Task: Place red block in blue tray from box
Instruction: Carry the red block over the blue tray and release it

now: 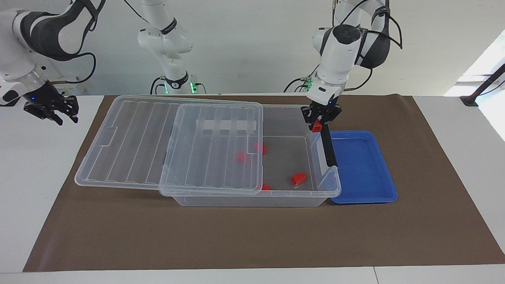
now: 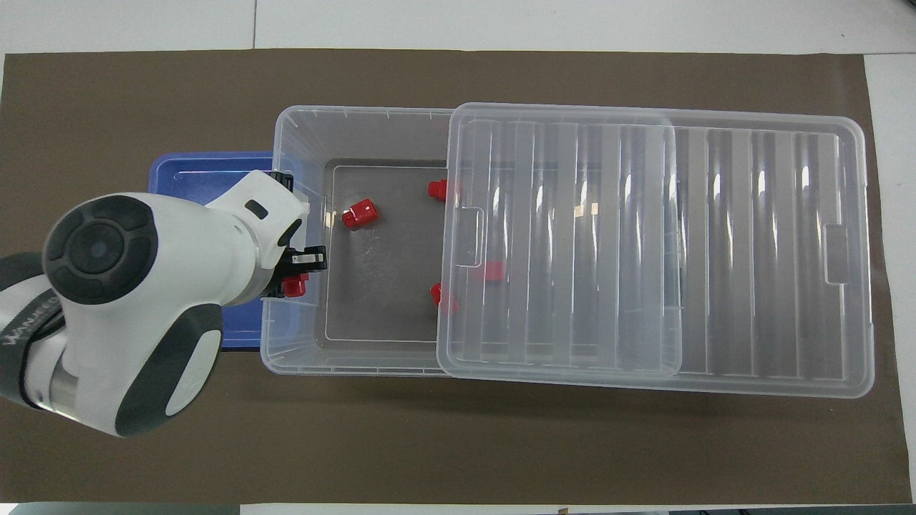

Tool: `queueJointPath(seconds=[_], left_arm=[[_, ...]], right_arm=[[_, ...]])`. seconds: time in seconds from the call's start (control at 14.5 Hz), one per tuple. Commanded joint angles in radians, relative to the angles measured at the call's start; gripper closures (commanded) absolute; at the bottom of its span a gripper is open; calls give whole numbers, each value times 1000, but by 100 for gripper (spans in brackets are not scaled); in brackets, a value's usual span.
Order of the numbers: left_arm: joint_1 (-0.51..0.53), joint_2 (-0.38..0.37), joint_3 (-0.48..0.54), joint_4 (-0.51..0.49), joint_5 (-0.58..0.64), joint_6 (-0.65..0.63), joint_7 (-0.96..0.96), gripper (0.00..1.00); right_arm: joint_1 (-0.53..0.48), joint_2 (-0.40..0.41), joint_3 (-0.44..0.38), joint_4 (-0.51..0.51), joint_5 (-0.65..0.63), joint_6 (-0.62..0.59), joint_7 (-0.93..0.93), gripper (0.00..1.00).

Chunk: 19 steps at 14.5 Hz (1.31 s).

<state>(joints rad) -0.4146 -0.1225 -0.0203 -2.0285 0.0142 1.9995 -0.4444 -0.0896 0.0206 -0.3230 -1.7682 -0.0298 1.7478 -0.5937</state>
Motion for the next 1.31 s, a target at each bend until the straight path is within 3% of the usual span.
queueJointPath(seconds=[0.0,0.28,0.48,0.76,1.24], left_arm=[[92,-11,-6,-19,16,-5,122,100],[232,24,-6,-30,16,39,335,100],[296,107,-6,-36,16,137,377,100],[323,214,-6,-65,16,269,400,100],[329,314,-6,-157,16,458,401,100]], right_arm=[[-1,-19,-4,-45,-13,24,26,100],[7,-19,5,-120,-12,100,124,100],[10,-19,47,-132,-12,121,205,100],[11,-21,90,-137,-12,125,264,100],[13,-36,116,-178,-6,156,275,100]])
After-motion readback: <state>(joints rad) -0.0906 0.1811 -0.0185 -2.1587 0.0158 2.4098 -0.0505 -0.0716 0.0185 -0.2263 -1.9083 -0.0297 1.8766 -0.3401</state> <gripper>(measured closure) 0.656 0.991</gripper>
